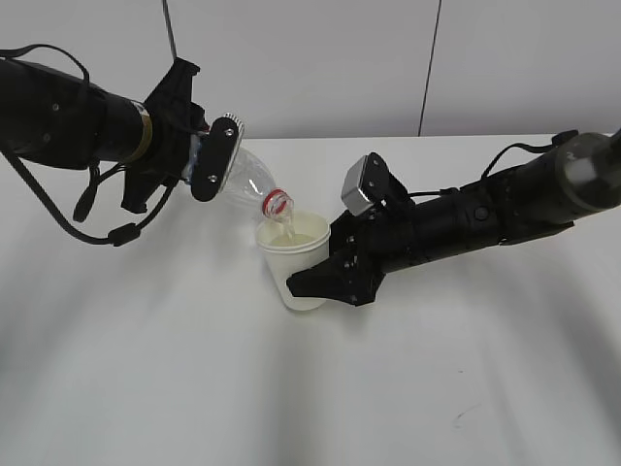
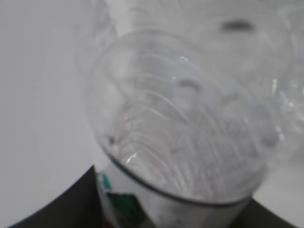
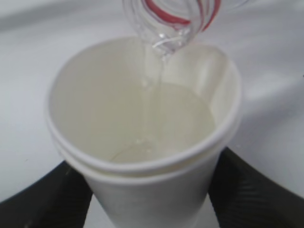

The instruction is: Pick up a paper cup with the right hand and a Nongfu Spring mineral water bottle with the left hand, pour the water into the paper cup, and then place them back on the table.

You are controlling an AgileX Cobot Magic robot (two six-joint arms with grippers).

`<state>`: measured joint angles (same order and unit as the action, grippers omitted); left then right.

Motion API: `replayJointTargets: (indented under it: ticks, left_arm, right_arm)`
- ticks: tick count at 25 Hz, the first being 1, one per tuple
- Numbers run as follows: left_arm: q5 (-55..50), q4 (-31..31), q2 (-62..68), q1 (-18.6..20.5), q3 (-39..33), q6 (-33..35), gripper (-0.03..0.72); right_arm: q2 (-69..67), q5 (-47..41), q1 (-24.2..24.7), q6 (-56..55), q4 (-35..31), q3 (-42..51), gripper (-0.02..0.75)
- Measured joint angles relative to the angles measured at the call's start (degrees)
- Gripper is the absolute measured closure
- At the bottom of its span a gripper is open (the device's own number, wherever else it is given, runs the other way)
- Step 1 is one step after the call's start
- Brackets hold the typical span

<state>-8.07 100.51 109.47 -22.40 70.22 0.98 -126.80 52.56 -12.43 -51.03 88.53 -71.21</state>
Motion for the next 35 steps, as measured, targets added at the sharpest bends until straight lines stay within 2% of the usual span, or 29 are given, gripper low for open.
replayJointTargets:
  ticks: [28, 35]
  left_arm:
    - [0.1, -0.1, 0.0, 0.0, 0.4, -0.1, 0.358]
    - [2.1, -3.8, 0.0, 0.0, 0.4, -4.2, 0.358]
  right_arm:
    - [0.0, -0.1, 0.0, -0.1, 0.4, 0.0, 0.216]
    - [0.0, -0.1, 0.0, 0.0, -0.2, 0.0, 0.216]
